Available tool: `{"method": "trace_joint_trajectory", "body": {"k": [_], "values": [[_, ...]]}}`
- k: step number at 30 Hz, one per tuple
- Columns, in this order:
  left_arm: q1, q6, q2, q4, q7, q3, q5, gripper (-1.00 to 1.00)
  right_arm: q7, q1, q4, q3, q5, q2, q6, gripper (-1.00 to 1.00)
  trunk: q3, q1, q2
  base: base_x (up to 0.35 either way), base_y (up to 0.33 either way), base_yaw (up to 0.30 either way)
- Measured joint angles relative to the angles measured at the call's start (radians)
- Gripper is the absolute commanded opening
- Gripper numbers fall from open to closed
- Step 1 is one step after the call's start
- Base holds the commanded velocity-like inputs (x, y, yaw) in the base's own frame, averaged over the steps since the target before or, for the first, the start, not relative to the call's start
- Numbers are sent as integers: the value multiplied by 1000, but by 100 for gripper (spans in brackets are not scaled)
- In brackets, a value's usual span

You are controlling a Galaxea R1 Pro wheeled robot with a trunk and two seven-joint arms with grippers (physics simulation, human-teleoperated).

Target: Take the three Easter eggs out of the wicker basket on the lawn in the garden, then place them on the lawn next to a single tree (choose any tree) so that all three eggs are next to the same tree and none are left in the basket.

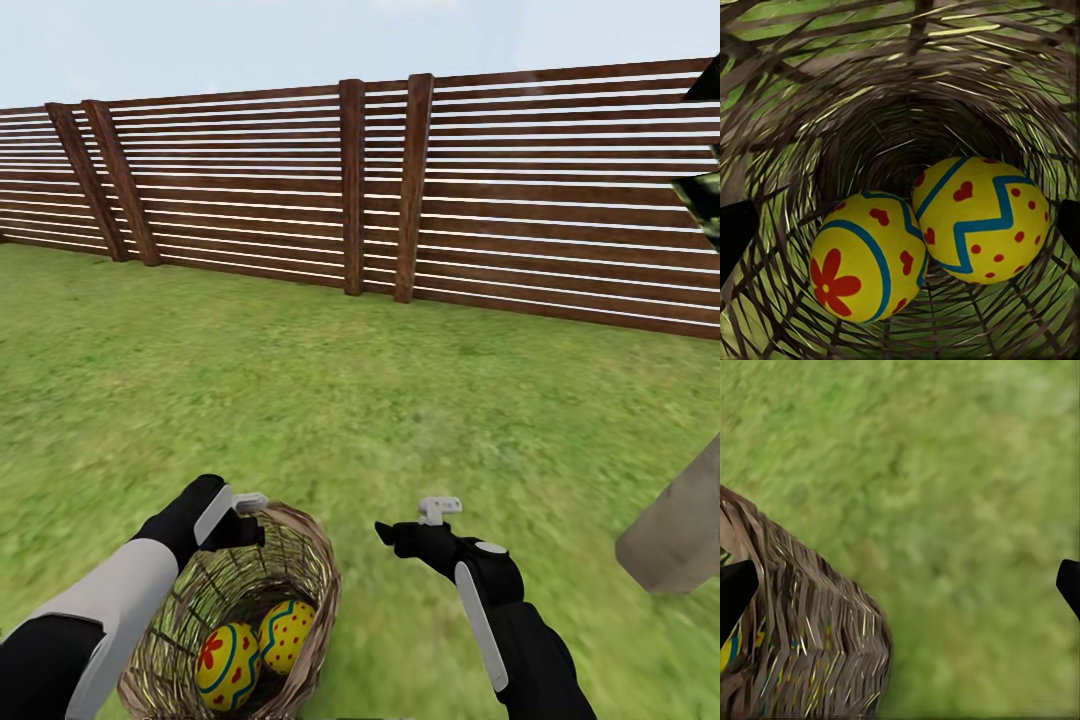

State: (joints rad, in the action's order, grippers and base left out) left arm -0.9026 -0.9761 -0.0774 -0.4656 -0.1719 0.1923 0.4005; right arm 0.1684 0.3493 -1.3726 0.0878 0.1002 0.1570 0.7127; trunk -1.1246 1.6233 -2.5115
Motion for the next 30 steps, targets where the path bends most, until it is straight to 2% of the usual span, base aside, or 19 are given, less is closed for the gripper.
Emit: {"method": "trace_joint_trajectory", "body": {"k": [30], "values": [[-2,0,3,5,1,2,0,100,0,0,1,0,0,-1,0,100,0,0,0,-73,12,0]]}}
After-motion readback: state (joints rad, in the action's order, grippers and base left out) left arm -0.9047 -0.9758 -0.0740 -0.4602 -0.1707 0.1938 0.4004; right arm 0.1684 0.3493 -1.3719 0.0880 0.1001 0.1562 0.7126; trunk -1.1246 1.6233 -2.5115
